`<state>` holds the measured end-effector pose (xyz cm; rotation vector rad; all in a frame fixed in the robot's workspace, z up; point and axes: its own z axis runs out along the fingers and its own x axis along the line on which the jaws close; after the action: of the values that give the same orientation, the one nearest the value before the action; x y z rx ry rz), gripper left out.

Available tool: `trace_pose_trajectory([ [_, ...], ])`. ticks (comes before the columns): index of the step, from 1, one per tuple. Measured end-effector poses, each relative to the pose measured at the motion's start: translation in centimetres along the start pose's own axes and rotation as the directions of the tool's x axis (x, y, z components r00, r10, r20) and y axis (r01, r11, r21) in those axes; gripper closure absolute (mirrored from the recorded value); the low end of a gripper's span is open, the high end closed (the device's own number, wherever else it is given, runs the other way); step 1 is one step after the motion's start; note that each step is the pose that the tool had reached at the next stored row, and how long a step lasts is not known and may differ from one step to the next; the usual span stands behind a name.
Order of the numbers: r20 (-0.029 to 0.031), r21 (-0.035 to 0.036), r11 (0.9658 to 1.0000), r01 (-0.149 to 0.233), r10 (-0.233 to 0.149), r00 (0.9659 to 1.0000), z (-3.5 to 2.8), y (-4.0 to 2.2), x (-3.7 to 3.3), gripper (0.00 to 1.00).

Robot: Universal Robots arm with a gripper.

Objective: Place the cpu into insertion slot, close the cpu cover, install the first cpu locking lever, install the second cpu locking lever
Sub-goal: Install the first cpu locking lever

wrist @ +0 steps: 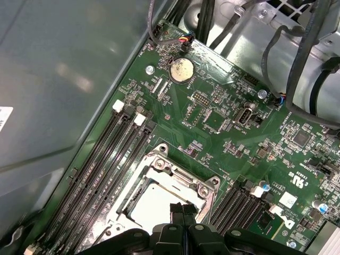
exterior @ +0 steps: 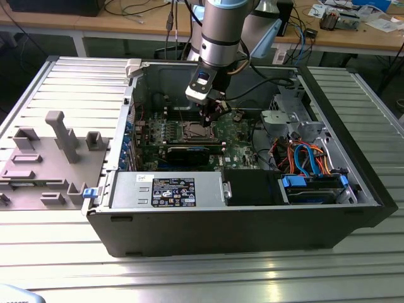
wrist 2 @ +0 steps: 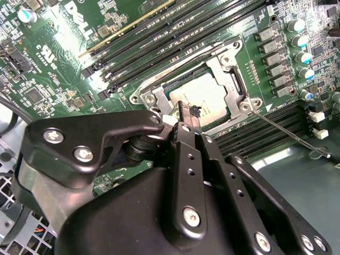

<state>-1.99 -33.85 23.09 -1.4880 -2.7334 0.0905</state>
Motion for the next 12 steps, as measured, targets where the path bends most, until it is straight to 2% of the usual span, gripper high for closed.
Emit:
trace_pose_trajectory([
  [12, 0.0004, 0.0, 1.0, 0.006, -0.006, 1.0, 0.02, 0.0, 0.0, 0.89],
])
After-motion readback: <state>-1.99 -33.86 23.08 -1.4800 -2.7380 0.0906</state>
